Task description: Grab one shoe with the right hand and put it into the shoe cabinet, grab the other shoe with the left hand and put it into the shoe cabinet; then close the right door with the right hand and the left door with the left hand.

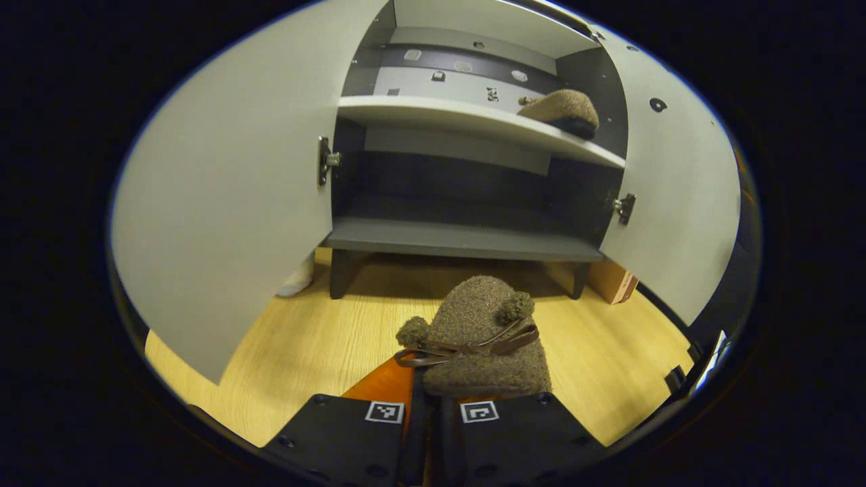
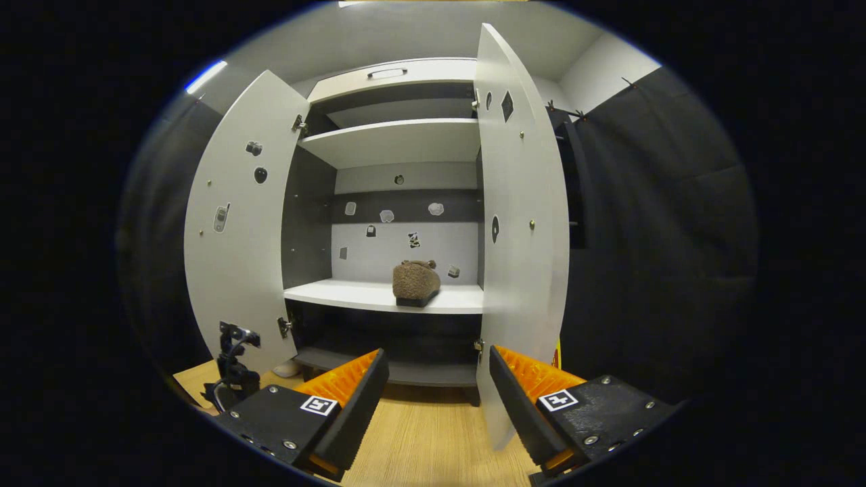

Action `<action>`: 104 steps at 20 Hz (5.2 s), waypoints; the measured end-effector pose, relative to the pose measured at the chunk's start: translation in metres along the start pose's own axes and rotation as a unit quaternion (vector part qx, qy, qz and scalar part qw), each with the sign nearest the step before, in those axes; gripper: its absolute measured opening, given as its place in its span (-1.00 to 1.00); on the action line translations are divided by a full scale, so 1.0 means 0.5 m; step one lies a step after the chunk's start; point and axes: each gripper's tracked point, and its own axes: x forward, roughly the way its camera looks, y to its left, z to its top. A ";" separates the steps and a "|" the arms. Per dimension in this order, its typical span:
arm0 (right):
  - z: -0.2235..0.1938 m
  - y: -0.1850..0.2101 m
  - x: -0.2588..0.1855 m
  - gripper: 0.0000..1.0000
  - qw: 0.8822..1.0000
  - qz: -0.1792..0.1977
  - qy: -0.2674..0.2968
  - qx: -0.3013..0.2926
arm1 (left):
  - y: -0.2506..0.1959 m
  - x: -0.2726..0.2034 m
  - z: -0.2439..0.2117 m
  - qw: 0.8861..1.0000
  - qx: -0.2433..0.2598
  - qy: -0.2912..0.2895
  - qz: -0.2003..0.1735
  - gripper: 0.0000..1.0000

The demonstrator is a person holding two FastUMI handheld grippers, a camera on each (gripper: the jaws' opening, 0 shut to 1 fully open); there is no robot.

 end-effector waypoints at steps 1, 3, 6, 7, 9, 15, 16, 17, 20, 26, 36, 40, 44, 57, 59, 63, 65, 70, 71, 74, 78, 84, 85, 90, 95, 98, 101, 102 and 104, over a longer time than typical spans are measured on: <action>-0.001 0.003 0.002 0.85 1.000 0.002 -0.001 0.002 | -0.006 -0.034 0.034 1.000 -0.004 -0.014 0.000 -0.64; 0.002 0.006 0.005 0.85 1.000 0.005 -0.006 0.007 | -0.013 -0.081 0.113 0.999 -0.010 -0.053 0.001 -0.67; -0.002 0.005 0.003 0.85 1.000 0.005 -0.008 0.008 | -0.025 -0.138 0.266 0.995 0.008 -0.103 0.010 -0.67; -0.002 0.006 0.002 0.85 1.000 0.006 -0.008 0.009 | -0.037 -0.150 0.315 0.993 0.010 -0.114 0.002 -0.67; -0.004 0.007 0.000 0.85 1.000 0.006 -0.008 0.013 | -0.072 -0.183 0.380 0.992 0.009 -0.128 -0.015 -0.67; 0.001 -0.008 -0.014 0.85 1.000 -0.006 -0.011 0.015 | -0.127 -0.152 0.638 0.981 0.012 -0.190 -0.048 -0.65; 0.000 -0.011 -0.014 0.85 1.000 -0.008 -0.010 0.013 | -0.136 -0.132 0.671 0.980 0.010 -0.190 -0.056 -0.65; -0.003 -0.014 -0.015 0.85 1.000 -0.011 -0.009 0.010 | -0.138 -0.107 0.702 0.980 0.011 -0.191 -0.058 -0.68; -0.001 -0.014 -0.016 0.85 1.000 -0.014 -0.009 0.003 | -0.109 -0.005 0.769 0.984 0.009 -0.176 -0.027 -0.69; -0.012 -0.009 -0.017 0.85 1.000 -0.016 0.000 0.005 | -0.048 0.234 0.817 0.992 0.019 -0.119 0.035 -0.60; -0.016 -0.023 -0.015 0.85 0.999 -0.031 0.001 0.009 | -0.007 0.410 0.772 0.996 0.021 -0.045 0.074 -0.53; -0.023 -0.029 -0.010 0.85 0.999 -0.036 0.007 0.006 | 0.000 0.426 0.755 0.997 0.007 -0.035 0.067 -0.22; -0.022 -0.029 -0.007 0.85 0.999 -0.036 0.006 0.003 | 0.016 0.428 0.749 0.997 0.002 -0.031 0.069 0.08; -0.020 -0.013 -0.010 0.85 1.000 -0.025 0.000 0.009 | -0.003 0.308 0.766 0.997 -0.022 -0.073 0.028 0.94; -0.022 -0.010 -0.013 0.85 1.000 -0.024 0.002 0.010 | -0.026 0.256 0.795 0.994 -0.011 -0.107 0.014 0.99; -0.026 0.002 -0.020 0.85 1.000 -0.015 0.003 0.017 | -0.071 0.136 0.845 0.986 0.016 -0.166 -0.011 0.93; -0.024 0.011 -0.023 0.85 1.000 -0.008 0.002 0.024 | -0.094 0.081 0.854 0.983 0.020 -0.179 -0.030 0.93; -0.016 0.032 -0.032 0.85 1.000 0.009 -0.005 0.028 | -0.094 -0.056 0.846 0.973 0.040 -0.225 -0.029 0.87; -0.014 0.035 -0.033 0.85 0.999 0.012 -0.006 0.030 | -0.091 -0.078 0.836 0.972 0.045 -0.231 -0.026 0.87; -0.011 0.048 -0.036 0.85 0.999 0.020 -0.009 0.031 | -0.080 -0.149 0.802 0.968 0.053 -0.245 -0.018 0.94; -0.012 0.076 -0.038 0.85 0.999 0.036 -0.007 0.036 | -0.064 -0.209 0.739 0.966 0.055 -0.251 -0.010 0.93; -0.023 0.099 -0.040 0.85 0.999 0.042 -0.005 0.033 | -0.032 -0.270 0.580 0.970 0.046 -0.236 0.030 0.92; -0.024 0.102 -0.039 0.85 0.999 0.042 -0.004 0.033 | -0.026 -0.273 0.548 0.972 0.040 -0.227 0.037 0.93; -0.026 0.116 -0.042 0.85 0.998 0.046 -0.004 0.031 | -0.015 -0.287 0.442 0.976 0.028 -0.214 0.040 0.94; -0.012 0.109 -0.059 0.85 0.999 0.036 -0.023 0.029 | -0.011 -0.310 0.402 0.975 0.028 -0.219 0.038 0.93; 0.016 0.067 -0.076 0.85 0.999 0.022 -0.034 0.026 | -0.017 -0.321 0.367 0.976 0.029 -0.214 0.041 0.93; 0.077 -0.024 -0.089 0.85 0.998 -0.016 -0.060 0.008 | -0.028 -0.335 0.344 0.976 0.025 -0.212 0.031 0.93; 0.100 -0.055 -0.095 0.85 0.997 -0.028 -0.068 0.003 | -0.033 -0.339 0.341 0.976 0.025 -0.213 0.029 0.93; 0.150 -0.123 -0.093 0.85 0.995 -0.056 -0.085 -0.004 | -0.038 -0.344 0.339 0.976 0.027 -0.216 0.026 0.93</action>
